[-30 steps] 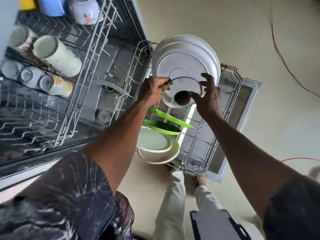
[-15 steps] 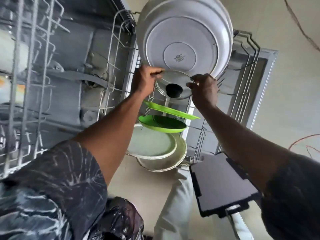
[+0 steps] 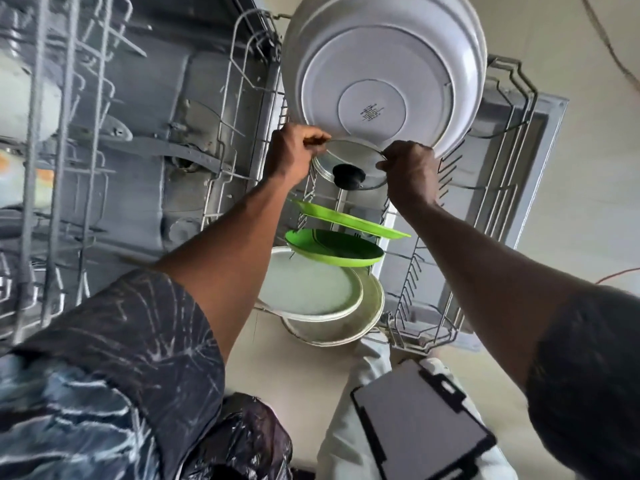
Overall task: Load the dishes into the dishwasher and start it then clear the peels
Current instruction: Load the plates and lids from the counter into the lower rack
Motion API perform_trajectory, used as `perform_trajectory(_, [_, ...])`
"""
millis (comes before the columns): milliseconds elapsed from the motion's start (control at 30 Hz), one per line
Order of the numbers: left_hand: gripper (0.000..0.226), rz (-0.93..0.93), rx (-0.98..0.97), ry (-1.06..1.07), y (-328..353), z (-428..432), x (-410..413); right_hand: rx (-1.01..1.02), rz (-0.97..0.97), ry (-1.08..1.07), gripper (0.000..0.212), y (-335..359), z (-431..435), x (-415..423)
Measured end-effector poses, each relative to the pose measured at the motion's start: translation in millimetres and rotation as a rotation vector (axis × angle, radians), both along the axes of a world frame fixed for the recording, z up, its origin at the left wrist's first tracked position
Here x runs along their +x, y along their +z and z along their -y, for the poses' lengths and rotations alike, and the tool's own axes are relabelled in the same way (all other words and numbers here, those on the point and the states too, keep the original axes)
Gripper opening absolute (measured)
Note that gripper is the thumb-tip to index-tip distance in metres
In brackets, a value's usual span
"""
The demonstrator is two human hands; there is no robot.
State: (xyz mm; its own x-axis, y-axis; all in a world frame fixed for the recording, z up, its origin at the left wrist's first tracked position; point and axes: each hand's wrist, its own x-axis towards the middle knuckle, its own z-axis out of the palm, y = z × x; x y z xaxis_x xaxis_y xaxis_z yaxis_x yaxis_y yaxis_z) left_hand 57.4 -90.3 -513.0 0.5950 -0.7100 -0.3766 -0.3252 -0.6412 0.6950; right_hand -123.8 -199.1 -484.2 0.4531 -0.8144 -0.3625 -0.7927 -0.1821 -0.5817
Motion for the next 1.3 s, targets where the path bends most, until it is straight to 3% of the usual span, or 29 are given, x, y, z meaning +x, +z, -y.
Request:
perform_trajectory(233, [0.025,0.067,0.031,-0.019,3,3,-5,-0.104,-0.105,0.060,0.011,0,1,0])
perform_trajectory(500, [0.027,0.378,0.103,-0.227,22,4,-21,-0.062,-0.154,0.081,0.011,3,11,-2])
perform_trajectory(867, [0.045,0.400,0.159,-0.311,41,2,-34,-0.116,-0.204,0.290,0.024,15,8,-18])
perform_trajectory(1033, [0.047,0.493,0.215,-0.326,79,-16,-50,-0.188,-0.237,0.521,0.037,46,-1,-32])
perform_trajectory(1133, [0.052,0.437,0.223,-0.307,114,-33,-68,-0.223,-0.235,0.616,0.047,82,-6,-47])
perform_trajectory(1300, [0.069,0.474,0.252,-0.268,196,-70,-110,-0.220,-0.275,0.728,0.058,175,-19,-76])
